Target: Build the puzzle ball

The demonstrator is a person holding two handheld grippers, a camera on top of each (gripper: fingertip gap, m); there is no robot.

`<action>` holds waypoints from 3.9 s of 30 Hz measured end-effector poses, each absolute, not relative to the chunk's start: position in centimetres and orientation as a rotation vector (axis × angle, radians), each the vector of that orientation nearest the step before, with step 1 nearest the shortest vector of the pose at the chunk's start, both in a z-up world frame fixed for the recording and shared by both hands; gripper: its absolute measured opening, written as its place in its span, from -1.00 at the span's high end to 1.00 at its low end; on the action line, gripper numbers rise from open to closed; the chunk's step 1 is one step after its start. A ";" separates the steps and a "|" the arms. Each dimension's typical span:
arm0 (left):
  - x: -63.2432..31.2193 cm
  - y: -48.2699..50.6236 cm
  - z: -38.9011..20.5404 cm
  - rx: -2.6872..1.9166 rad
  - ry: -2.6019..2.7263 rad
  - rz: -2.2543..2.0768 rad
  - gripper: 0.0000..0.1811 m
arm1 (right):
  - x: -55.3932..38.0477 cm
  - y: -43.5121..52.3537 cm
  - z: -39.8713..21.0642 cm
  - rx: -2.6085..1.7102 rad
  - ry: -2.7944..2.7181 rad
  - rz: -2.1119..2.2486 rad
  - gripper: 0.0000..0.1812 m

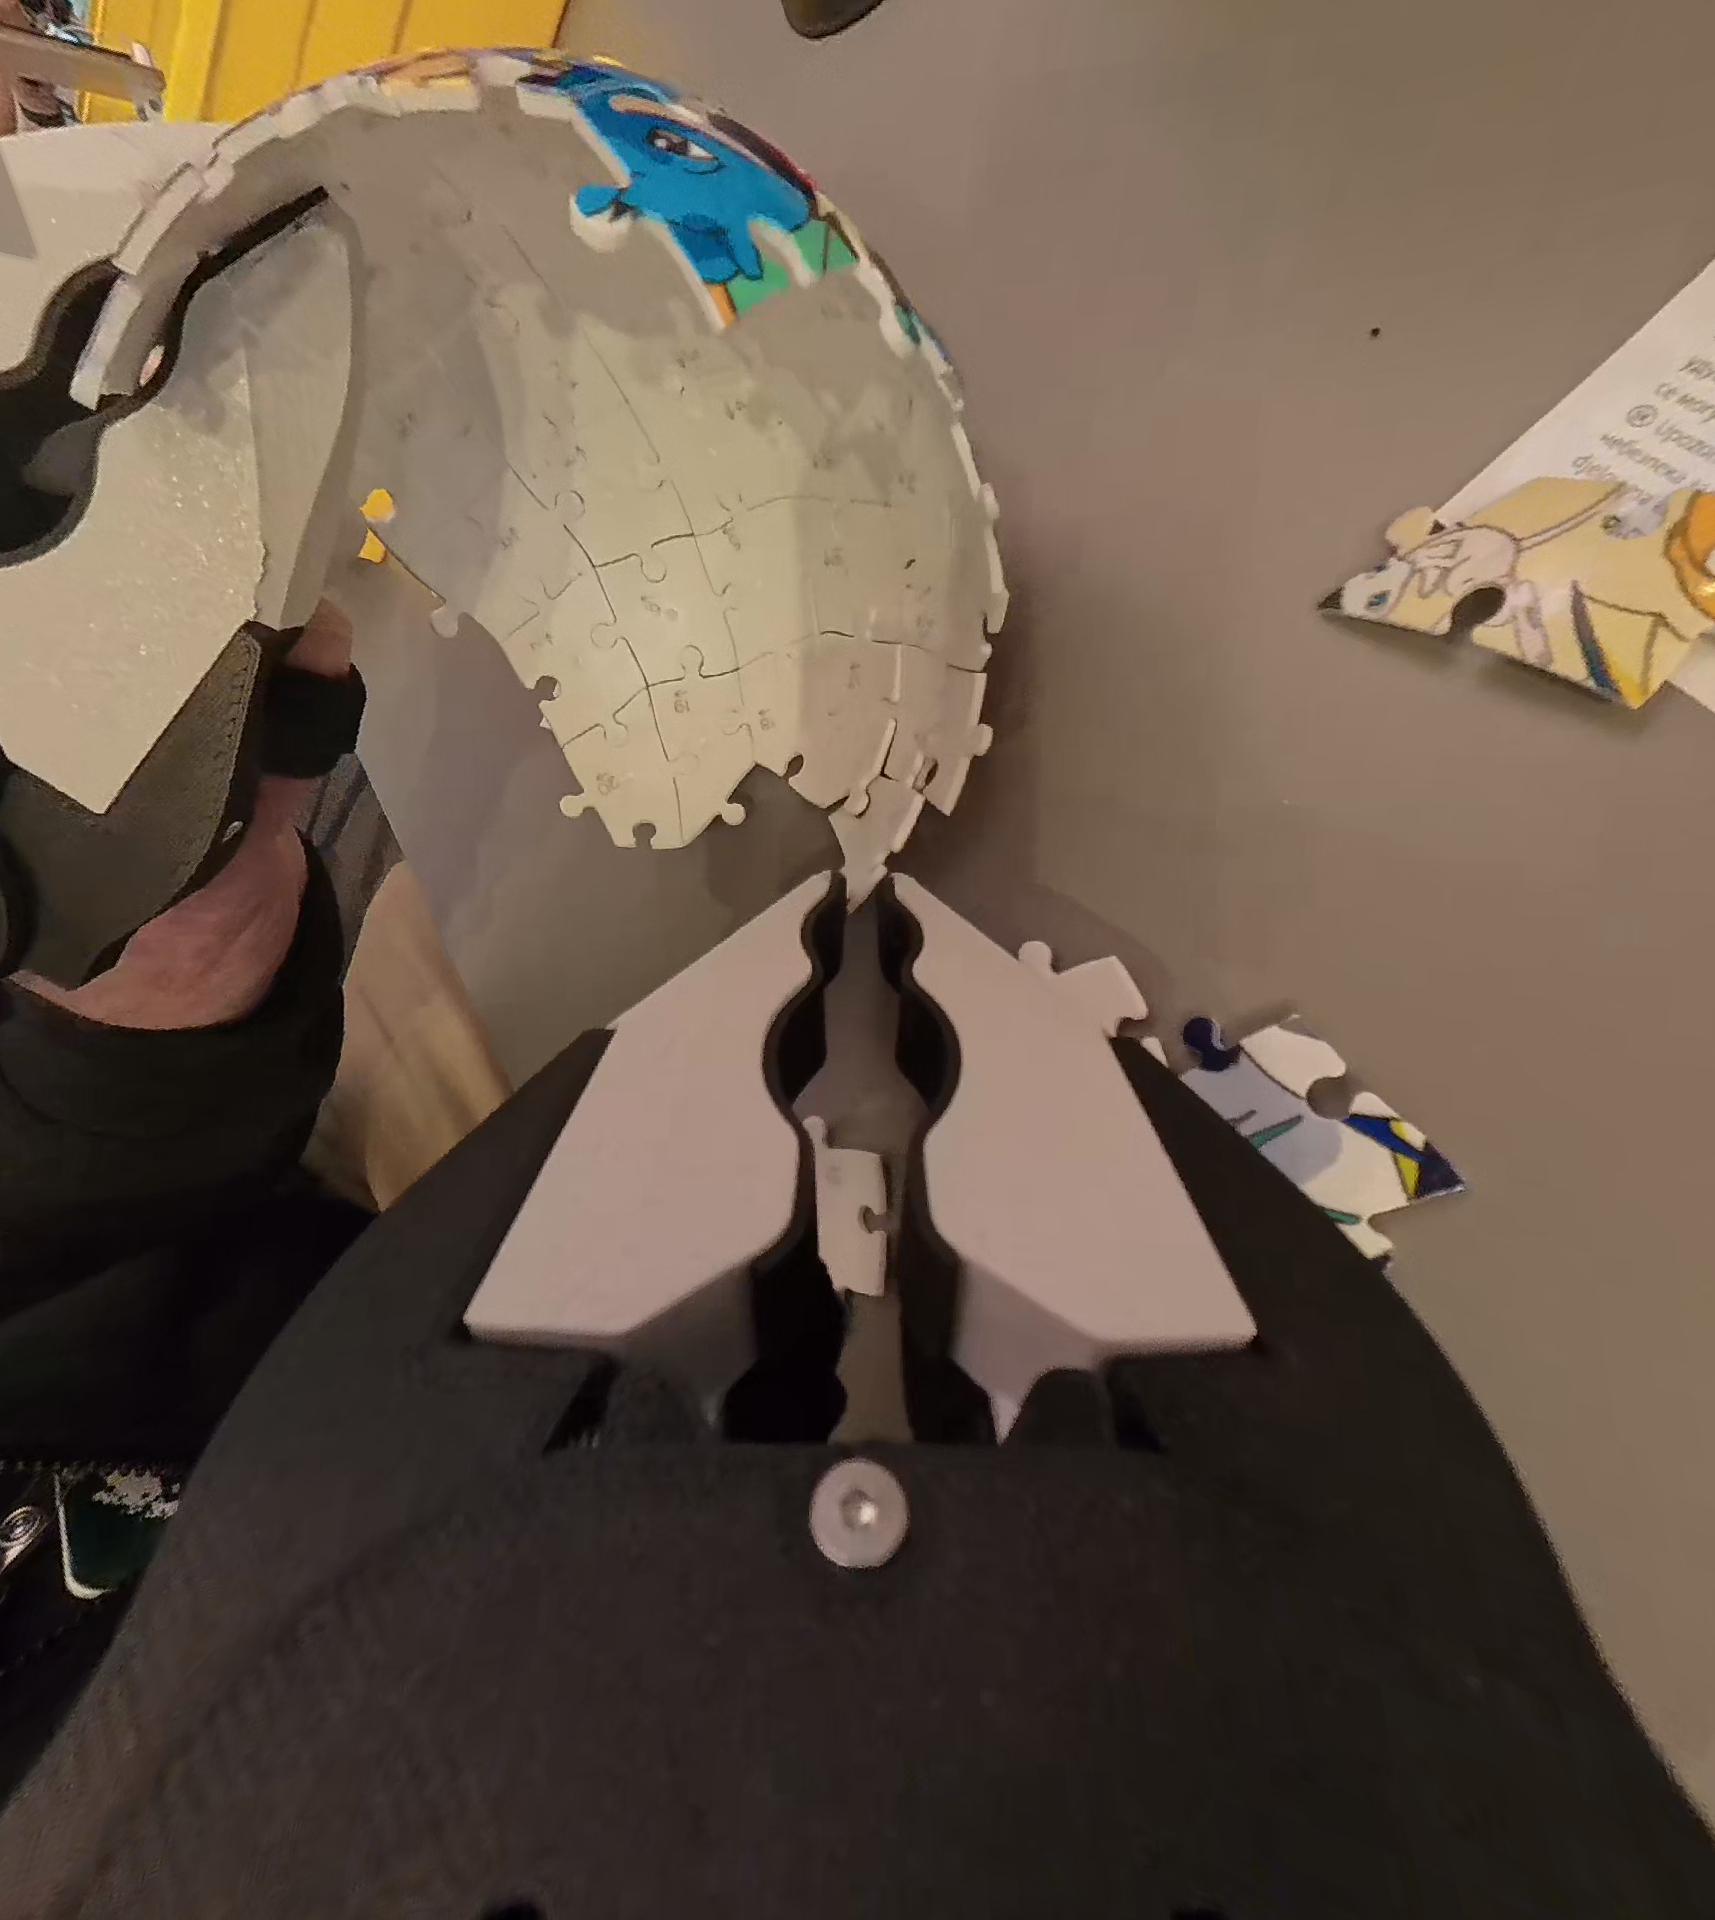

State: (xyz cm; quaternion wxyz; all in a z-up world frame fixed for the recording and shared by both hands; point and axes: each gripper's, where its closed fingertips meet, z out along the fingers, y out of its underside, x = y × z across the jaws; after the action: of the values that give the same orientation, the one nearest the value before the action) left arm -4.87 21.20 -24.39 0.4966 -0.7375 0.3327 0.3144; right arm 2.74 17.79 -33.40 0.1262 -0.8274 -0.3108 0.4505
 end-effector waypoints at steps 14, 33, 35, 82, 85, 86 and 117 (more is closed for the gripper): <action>-4.7 21.2 -24.5 -1.777 0.807 0.752 0.98 | 3.1 18.0 -32.9 -2.394 -0.790 1.383 0.94; -5.0 21.4 -24.7 -1.773 0.796 0.720 0.98 | 3.9 18.3 -32.3 -2.358 -0.749 1.346 0.99; -5.1 21.6 -24.7 -1.775 0.792 0.714 0.98 | 4.0 19.0 -32.0 -2.338 -0.707 1.325 0.99; -4.8 23.3 -24.7 -1.763 0.810 0.642 0.98 | 3.0 19.4 -33.5 -2.332 -0.860 0.972 0.68; -4.8 23.3 -24.7 -1.763 0.810 0.637 0.98 | 2.4 19.2 -33.4 -2.343 -0.809 1.074 0.83; -4.8 23.4 -24.7 -1.764 0.812 0.637 0.98 | 2.4 19.3 -33.5 -2.347 -0.791 1.090 0.85; -3.4 22.4 -25.8 -1.878 0.889 0.448 0.65 | 3.5 20.8 -33.3 -2.351 -0.557 1.247 1.00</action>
State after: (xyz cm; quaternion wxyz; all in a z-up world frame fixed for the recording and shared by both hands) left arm -3.43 22.42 -25.79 0.4866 -0.7719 0.3653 0.1841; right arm 3.54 20.78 -33.27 0.2097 -0.8454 -0.2004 0.4484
